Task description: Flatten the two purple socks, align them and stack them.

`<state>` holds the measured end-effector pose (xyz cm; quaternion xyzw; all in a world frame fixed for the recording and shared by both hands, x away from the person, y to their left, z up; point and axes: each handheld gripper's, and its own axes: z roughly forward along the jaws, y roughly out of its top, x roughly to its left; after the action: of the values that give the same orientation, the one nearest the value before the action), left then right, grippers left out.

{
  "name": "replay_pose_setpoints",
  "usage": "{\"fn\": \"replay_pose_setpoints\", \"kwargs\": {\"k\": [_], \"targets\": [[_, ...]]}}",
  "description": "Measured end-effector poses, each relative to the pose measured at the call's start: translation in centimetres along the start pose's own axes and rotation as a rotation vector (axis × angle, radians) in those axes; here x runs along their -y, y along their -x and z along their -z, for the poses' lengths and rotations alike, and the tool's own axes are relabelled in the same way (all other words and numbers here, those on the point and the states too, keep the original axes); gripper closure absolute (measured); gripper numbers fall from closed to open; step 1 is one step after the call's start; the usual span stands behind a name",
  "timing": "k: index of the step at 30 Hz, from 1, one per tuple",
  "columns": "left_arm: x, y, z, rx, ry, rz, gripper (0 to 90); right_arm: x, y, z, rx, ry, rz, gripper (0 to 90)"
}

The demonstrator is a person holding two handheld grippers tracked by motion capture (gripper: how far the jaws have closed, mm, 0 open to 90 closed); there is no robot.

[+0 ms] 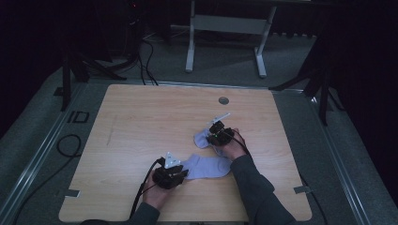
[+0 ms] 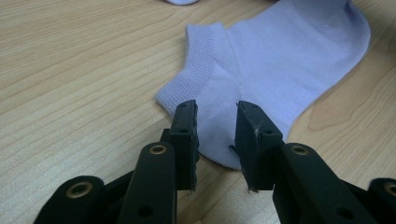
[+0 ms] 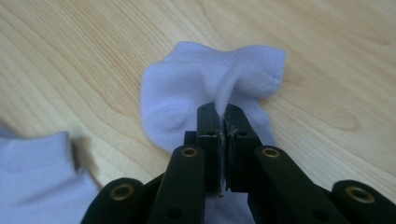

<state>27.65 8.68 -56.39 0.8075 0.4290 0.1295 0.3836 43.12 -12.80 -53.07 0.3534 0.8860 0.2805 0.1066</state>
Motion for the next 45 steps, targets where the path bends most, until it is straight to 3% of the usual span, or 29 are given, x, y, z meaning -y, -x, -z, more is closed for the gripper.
{"fn": "replay_pose_setpoints", "kwargs": {"k": [11, 18, 26, 36, 39, 45], "targets": [[0.0, 0.0, 0.0, -0.001, 0.001, 0.000, 68.8, 1.4, 0.5, 5.3, -0.032, 0.145, -0.008, 86.3], [0.0, 0.1, 0.0, -0.001, 0.000, 0.001, 68.7, 2.6, -0.3, 8.1, -0.016, 0.221, 0.001, 86.2], [0.0, 0.1, 0.0, -0.002, 0.002, -0.001, 68.7, 3.8, -1.4, 10.4, -0.006, 0.268, 0.022, 86.1], [0.0, 0.1, 0.0, -0.002, 0.002, -0.001, 68.6, 4.5, -2.2, 10.2, 0.003, 0.273, 0.025, 86.0], [0.0, 0.1, 0.0, -0.002, 0.002, -0.002, 68.6, 4.5, -2.9, 9.4, -0.004, 0.264, 0.042, 86.1], [0.0, 0.0, 0.0, -0.001, -0.001, -0.004, 68.5, 4.6, -3.6, 8.1, -0.026, 0.258, 0.028, 86.0]]}}
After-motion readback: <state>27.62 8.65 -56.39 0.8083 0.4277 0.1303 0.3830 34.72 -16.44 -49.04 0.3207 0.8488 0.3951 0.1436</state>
